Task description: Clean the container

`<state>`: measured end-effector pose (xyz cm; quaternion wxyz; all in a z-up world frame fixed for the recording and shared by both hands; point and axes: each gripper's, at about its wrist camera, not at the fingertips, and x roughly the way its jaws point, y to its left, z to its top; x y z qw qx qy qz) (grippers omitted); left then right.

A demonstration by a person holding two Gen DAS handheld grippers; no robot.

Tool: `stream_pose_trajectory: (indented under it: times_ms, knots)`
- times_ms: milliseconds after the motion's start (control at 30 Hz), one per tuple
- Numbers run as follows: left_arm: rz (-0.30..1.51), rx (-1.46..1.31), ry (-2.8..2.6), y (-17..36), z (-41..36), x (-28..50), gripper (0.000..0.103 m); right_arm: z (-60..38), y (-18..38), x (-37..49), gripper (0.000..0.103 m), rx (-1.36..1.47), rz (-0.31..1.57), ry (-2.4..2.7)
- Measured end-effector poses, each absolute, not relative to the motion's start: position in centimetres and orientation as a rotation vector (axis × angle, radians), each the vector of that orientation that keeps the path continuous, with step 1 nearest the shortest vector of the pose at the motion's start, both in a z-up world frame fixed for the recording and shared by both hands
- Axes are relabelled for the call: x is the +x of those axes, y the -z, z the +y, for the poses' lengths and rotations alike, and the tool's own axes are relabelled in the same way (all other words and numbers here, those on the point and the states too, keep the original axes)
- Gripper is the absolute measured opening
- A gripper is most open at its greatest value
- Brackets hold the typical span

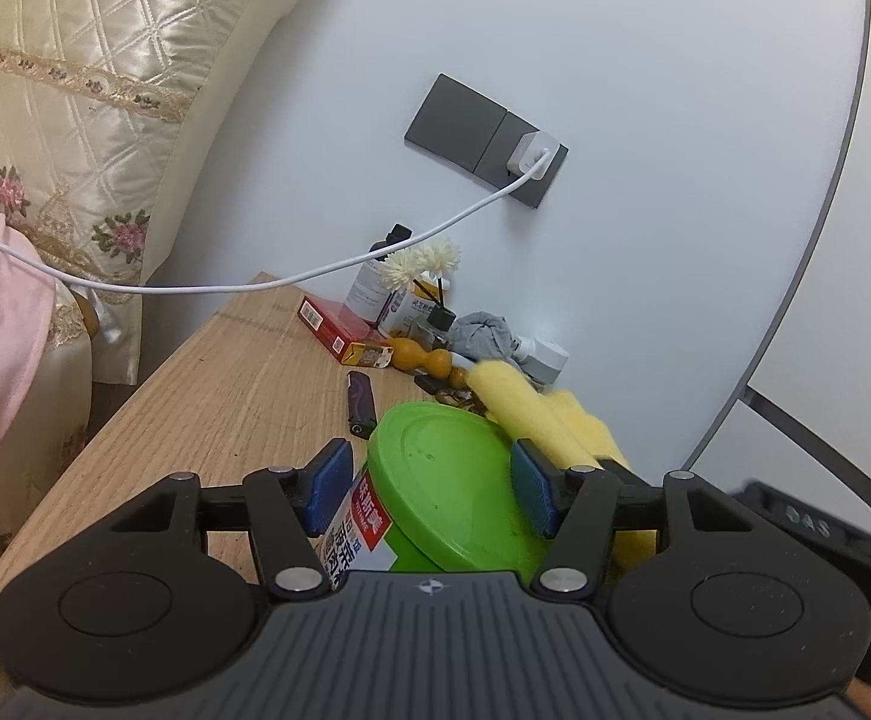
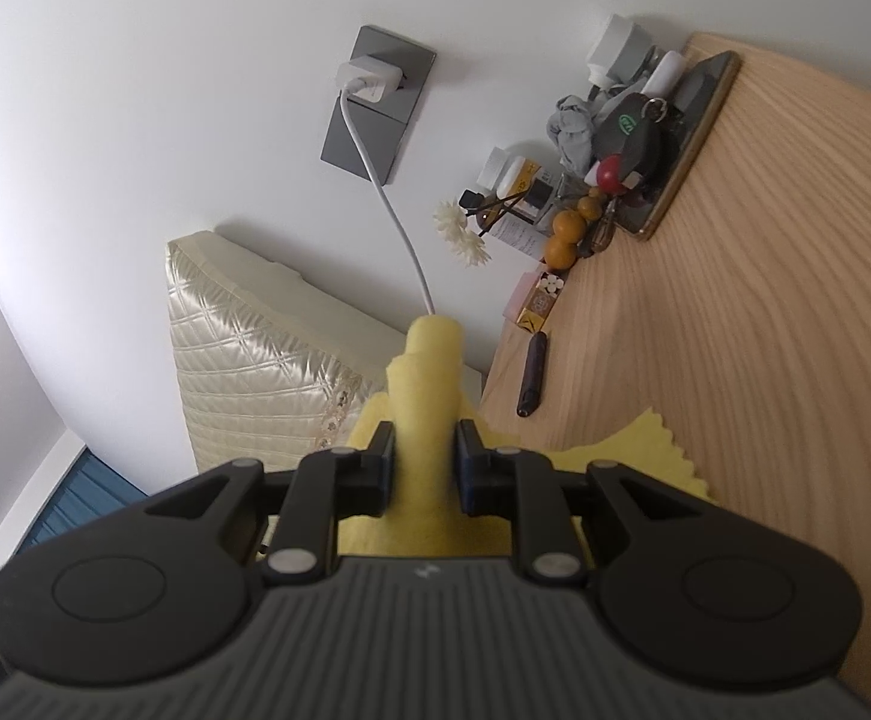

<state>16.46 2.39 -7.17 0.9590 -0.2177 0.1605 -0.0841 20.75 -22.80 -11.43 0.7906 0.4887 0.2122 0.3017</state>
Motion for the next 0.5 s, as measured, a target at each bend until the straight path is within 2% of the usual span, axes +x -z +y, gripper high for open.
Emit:
stream_pose_trajectory:
  times_ms: [500]
  knots:
    - [0.335, -0.45, 0.15, 7.0, 2.3, 15.2, 0.064, -23.0, 11.7, 20.3, 0.021, 1.065, 0.45, -0.64]
